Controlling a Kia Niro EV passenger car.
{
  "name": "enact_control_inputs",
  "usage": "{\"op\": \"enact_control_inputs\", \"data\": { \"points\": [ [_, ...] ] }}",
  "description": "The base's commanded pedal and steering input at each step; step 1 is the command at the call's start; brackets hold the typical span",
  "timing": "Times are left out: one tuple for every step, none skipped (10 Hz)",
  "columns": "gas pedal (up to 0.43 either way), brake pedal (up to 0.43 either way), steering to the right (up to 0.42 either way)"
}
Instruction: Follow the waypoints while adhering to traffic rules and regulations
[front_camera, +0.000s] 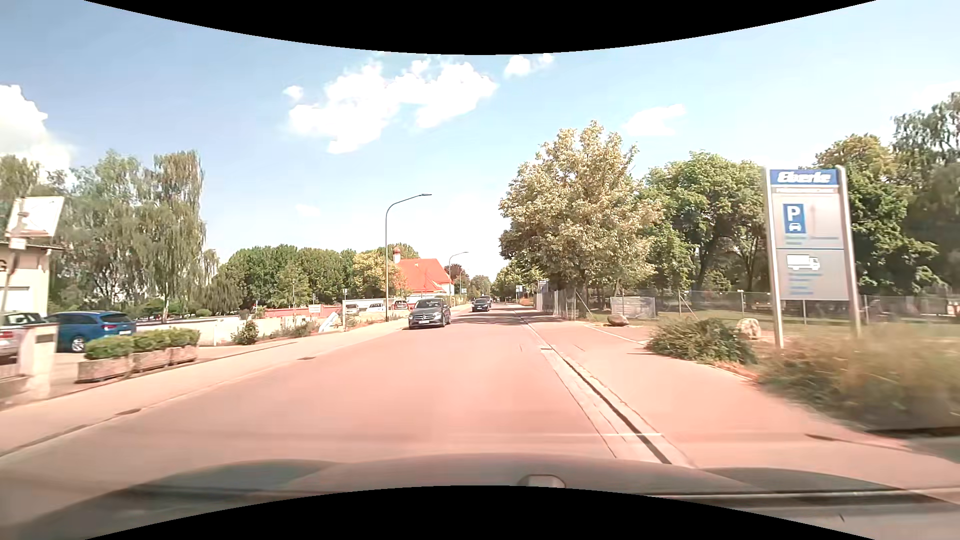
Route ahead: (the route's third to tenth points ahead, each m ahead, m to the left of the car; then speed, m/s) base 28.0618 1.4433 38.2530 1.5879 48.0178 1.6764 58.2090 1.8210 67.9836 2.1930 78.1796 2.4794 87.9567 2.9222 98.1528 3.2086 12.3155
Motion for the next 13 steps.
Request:
{"op": "enact_control_inputs", "data": {
  "points": [
    [0.189, 0.0, 0.0],
    [0.177, 0.0, 0.0],
    [0.177, 0.0, 0.001],
    [0.177, 0.0, 0.0],
    [0.169, 0.0, 0.0],
    [0.157, 0.0, 0.0],
    [0.157, 0.0, 0.0],
    [0.157, 0.0, 0.0],
    [0.157, 0.0, -0.001],
    [0.157, 0.0, -0.003],
    [0.15, 0.0, -0.005],
    [0.15, 0.0, -0.005],
    [0.15, 0.0, -0.005]
  ]
}}
